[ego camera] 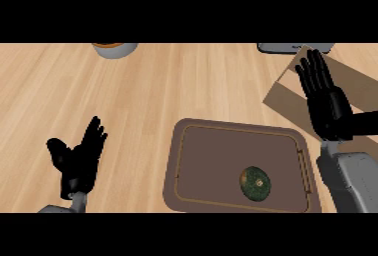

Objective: Pick the squash from the tray and place it in the cardboard box

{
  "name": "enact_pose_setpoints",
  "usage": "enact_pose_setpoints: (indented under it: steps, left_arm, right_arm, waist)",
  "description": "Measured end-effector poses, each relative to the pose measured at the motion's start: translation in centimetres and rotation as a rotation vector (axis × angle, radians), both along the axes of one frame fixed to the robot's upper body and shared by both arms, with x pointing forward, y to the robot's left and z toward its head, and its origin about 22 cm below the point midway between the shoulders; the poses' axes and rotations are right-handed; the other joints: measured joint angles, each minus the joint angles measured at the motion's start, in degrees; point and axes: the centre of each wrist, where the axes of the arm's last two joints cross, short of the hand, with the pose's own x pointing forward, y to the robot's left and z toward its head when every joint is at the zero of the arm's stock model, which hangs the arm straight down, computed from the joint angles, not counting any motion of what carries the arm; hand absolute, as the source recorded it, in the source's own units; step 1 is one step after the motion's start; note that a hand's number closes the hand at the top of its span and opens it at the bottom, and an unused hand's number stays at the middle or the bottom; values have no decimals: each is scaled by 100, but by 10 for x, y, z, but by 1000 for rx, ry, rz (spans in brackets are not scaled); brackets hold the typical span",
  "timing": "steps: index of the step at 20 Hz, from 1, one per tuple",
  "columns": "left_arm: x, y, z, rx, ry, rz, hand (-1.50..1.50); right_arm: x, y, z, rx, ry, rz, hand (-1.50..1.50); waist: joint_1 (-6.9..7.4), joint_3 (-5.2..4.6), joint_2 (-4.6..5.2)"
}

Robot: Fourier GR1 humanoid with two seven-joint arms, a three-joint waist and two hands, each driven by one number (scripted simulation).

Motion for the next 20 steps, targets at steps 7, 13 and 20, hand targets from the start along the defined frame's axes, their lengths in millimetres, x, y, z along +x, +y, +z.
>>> enact_pose_setpoints:
  steps: [7, 13, 20]
  left_arm:
    - [23, 18, 51, 258, -285, -243, 0]
    - [33, 30, 74, 360, -412, -427, 0]
    - [46, 34, 80, 384, -457, -496, 0]
  right_arm:
    - [-11, -28, 68, -221, -203, 110, -150]
    - [-48, -74, 70, -498, -268, 161, -150]
    - [-78, -87, 69, -799, -393, 282, -150]
  waist:
    - [-408, 5, -27]
    - [-396, 19, 61]
    - [-300, 23, 103]
